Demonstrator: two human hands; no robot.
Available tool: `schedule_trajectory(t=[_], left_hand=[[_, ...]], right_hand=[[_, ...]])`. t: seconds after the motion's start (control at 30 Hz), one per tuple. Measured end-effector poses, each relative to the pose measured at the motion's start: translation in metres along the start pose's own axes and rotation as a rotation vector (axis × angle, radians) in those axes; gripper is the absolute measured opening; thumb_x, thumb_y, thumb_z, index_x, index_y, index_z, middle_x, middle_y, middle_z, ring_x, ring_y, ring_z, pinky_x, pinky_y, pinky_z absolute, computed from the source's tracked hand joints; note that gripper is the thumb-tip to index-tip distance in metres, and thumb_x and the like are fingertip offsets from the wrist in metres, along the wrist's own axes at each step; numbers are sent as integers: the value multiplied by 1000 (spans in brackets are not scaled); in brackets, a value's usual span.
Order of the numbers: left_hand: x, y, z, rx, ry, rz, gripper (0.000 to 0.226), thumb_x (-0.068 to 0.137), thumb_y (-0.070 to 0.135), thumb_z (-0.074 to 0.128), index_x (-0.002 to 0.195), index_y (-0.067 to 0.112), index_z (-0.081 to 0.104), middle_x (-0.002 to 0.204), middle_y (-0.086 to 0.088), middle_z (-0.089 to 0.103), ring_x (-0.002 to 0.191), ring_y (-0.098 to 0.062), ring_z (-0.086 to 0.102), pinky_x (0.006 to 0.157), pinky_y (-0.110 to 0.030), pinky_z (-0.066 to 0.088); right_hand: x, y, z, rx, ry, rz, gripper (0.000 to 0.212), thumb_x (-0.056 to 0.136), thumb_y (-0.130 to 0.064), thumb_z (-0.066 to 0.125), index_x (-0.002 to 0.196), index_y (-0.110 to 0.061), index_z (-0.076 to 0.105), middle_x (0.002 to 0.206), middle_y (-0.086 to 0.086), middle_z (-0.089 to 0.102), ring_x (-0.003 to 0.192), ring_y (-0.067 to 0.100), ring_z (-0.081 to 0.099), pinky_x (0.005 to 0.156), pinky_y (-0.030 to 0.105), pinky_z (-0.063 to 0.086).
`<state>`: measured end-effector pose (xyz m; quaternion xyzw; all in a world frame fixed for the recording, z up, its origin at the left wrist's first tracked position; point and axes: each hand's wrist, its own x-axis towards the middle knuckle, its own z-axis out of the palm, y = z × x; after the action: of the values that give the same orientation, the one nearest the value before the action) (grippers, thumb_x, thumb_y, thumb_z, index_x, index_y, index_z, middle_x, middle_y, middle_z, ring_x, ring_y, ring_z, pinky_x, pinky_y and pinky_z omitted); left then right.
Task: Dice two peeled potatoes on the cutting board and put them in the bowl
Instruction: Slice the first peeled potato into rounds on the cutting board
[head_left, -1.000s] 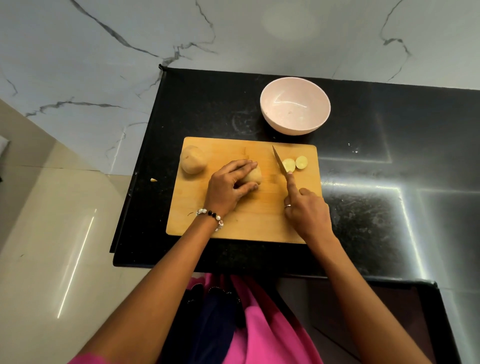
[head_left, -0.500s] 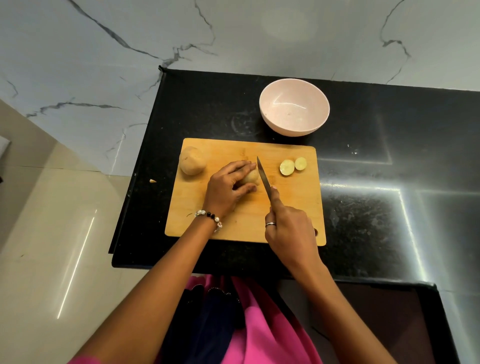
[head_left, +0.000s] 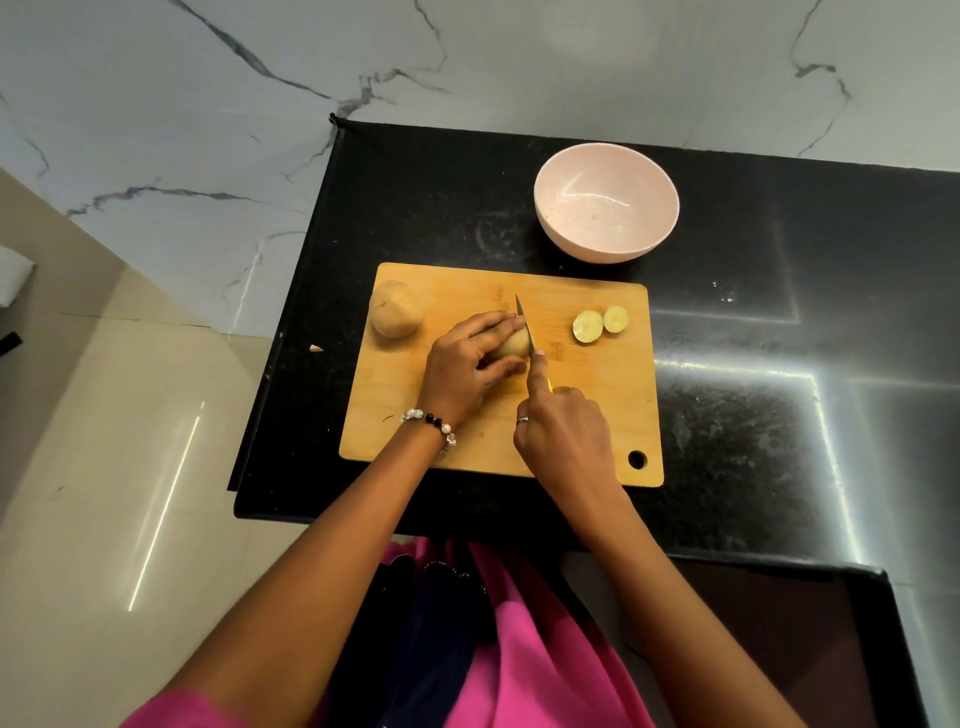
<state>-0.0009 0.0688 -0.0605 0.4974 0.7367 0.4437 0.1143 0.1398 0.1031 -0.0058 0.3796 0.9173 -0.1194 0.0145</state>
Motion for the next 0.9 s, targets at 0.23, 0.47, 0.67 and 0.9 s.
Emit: schedule_trajectory(t=[0.23, 0.47, 0.67, 0.9], left_hand=[[0, -1, -1, -37, 22, -4, 49, 74, 24, 77, 120, 13, 64, 124, -3, 62, 115, -13, 56, 99, -29, 45], [-1, 0, -1, -30, 22, -7, 51, 72, 24, 78, 120, 13, 65, 123, -3, 62, 113, -11, 57, 99, -19, 43], [-2, 1, -1, -46, 26, -18, 51, 73, 21, 78, 121, 13, 64, 124, -2, 61, 114, -10, 56, 100, -16, 41], [-3, -2, 1, -22, 24, -1, 52, 75, 24, 76, 123, 11, 62, 126, -5, 61, 115, -14, 56, 100, -23, 43]], right_hand=[[-37, 3, 23, 2, -96, -13, 65, 98, -15, 32, 150, -9, -7, 105, 18, 57, 81, 35, 61, 60, 35, 37], [-18, 25, 22, -79, 31, -2, 68, 75, -8, 70, 138, -4, 46, 66, 17, 58, 40, 35, 51, 40, 28, 25], [-11, 38, 7, 98, 63, -19, 57, 97, -21, 39, 150, -17, 21, 89, 19, 61, 70, 39, 58, 55, 35, 32], [-28, 17, -11, 312, 95, -58, 54, 96, -15, 42, 148, -13, 28, 80, 17, 64, 72, 35, 56, 58, 37, 34]])
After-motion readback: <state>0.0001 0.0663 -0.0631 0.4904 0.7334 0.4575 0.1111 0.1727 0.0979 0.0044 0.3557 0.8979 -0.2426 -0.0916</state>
